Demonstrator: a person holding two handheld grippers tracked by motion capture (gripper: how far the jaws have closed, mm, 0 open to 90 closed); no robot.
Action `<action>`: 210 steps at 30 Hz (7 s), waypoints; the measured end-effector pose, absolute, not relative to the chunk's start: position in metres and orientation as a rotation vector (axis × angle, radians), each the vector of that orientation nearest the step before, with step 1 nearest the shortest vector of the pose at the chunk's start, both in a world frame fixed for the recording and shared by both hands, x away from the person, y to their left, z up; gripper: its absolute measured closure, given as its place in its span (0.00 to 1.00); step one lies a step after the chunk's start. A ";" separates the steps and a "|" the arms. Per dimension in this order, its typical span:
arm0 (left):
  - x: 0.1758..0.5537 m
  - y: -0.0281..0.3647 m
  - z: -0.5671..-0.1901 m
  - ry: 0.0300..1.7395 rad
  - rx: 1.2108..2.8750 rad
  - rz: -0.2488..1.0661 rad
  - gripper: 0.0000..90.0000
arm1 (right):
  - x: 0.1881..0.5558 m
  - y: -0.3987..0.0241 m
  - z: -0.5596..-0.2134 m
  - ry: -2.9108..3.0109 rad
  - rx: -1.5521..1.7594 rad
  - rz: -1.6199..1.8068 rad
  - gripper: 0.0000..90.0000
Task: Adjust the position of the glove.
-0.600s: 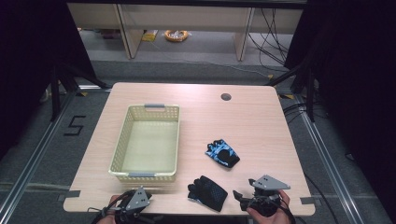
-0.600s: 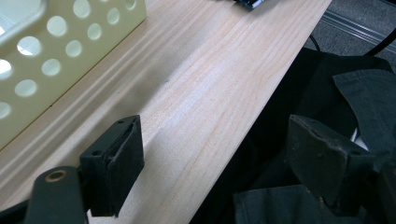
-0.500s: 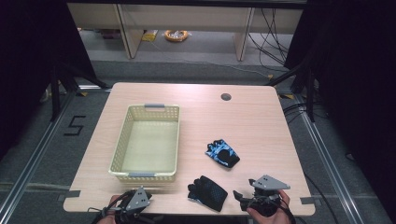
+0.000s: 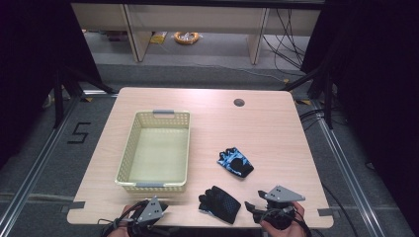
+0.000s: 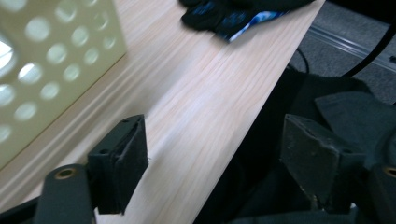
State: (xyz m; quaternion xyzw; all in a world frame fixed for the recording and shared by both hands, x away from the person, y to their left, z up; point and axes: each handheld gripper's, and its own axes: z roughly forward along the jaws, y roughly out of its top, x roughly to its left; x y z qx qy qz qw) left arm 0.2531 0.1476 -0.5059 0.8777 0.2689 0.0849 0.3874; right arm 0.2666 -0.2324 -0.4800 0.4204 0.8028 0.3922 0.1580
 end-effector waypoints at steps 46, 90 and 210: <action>0.286 0.060 -0.509 0.405 2.358 0.262 0.90 | 0.292 -0.207 -0.508 2.501 1.247 1.112 0.85; 0.287 0.062 -0.490 0.502 2.228 0.161 0.52 | 0.342 -0.212 -0.472 2.396 1.122 1.052 0.69; 0.291 0.085 -0.506 0.581 2.245 0.195 0.42 | 0.315 -0.216 -0.475 2.542 1.002 1.098 0.71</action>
